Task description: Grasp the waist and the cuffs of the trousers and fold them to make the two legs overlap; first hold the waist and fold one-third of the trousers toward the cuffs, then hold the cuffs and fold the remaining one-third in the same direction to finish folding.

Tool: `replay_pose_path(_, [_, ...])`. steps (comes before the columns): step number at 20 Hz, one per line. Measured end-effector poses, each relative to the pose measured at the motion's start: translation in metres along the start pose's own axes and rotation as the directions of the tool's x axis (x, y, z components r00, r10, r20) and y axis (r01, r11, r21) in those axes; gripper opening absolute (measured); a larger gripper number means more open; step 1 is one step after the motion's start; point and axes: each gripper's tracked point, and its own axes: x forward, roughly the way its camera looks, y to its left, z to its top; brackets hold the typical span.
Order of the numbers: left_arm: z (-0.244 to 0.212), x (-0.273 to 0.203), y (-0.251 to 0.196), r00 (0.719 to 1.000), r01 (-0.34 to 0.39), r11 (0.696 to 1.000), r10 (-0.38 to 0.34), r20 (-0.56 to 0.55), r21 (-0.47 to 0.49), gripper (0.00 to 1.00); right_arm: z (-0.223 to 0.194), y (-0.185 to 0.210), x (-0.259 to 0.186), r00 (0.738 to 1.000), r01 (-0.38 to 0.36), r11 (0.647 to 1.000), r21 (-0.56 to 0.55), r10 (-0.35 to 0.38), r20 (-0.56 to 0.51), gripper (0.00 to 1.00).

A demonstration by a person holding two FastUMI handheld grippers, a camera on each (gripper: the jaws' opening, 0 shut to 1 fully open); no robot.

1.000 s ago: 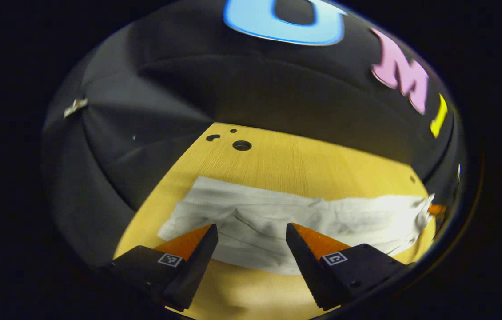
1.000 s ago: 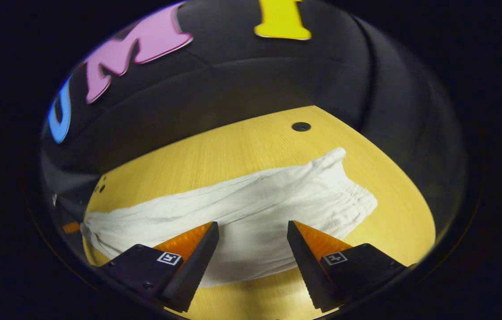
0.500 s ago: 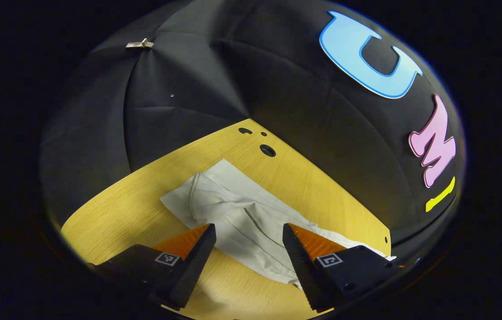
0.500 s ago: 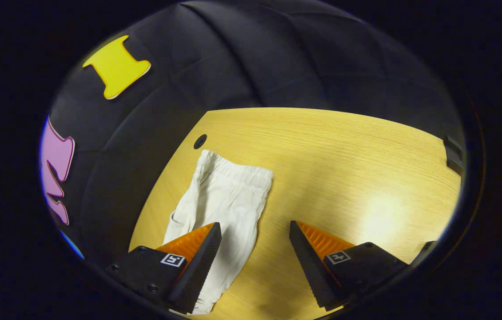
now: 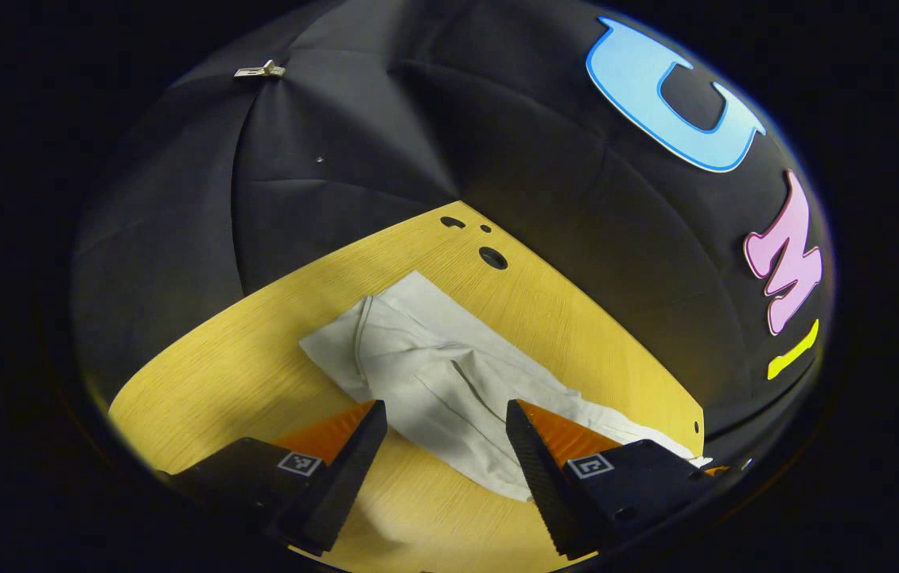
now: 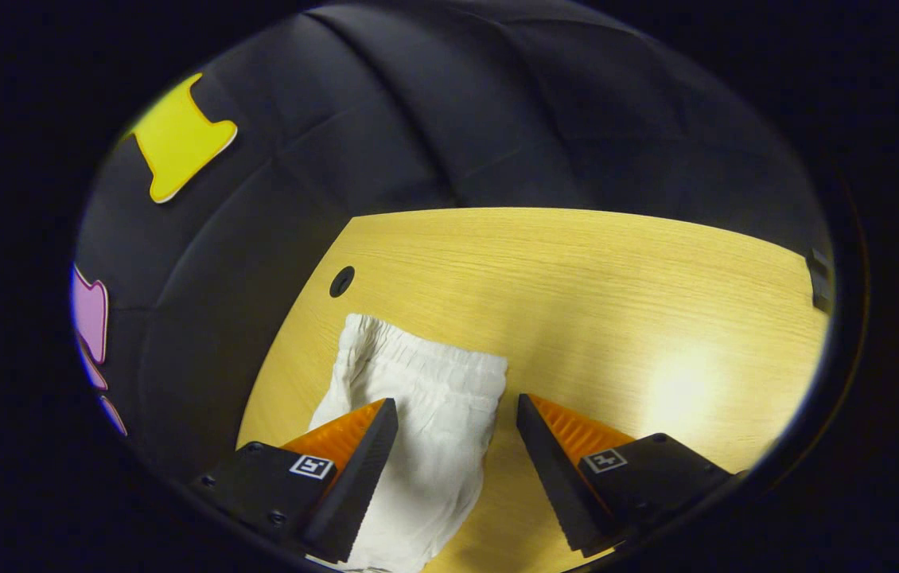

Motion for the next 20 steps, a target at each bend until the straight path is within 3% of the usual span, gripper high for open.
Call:
replay_pose_path(3, [-0.004,0.0,0.003,1.0,-0.009,1.0,0.009,-0.016,-0.007,0.96,-0.002,-0.003,0.009,0.997,0.071,0.992,-0.1,-0.071,0.005,0.89])
replay_pose_path(5, [-0.006,0.0,0.006,1.0,-0.012,1.0,0.011,-0.024,-0.017,0.96,-0.001,-0.007,0.009,0.996,0.084,0.985,-0.154,-0.085,-0.001,0.59])
replay_pose_path(6, [-0.009,0.001,0.006,1.0,-0.013,1.0,0.012,-0.028,-0.027,0.96,-0.004,-0.007,0.015,0.997,0.07,0.987,-0.143,-0.074,-0.023,0.48])
replay_pose_path(7, [-0.009,0.001,0.008,0.999,-0.012,0.999,0.011,-0.032,-0.037,0.96,-0.004,-0.003,0.014,0.997,0.061,0.991,-0.123,-0.066,-0.035,0.29])
replay_pose_path(8, [-0.012,0.001,0.009,0.999,-0.014,0.999,0.012,-0.034,-0.044,0.96,-0.005,-0.002,0.015,0.998,0.05,0.992,-0.115,-0.055,-0.04,0.19])
replay_pose_path(12, [-0.023,0.002,0.016,0.997,-0.037,0.998,0.034,-0.067,-0.049,0.96,-0.005,-0.003,0.016,0.999,0.005,0.993,-0.115,-0.01,-0.046,0.19])
replay_pose_path(20, [-0.022,0.015,0.026,0.998,-0.046,0.982,0.036,-0.054,-0.185,0.97,-0.006,-0.002,0.017,0.998,-0.02,0.995,-0.095,0.015,-0.055,0.19])
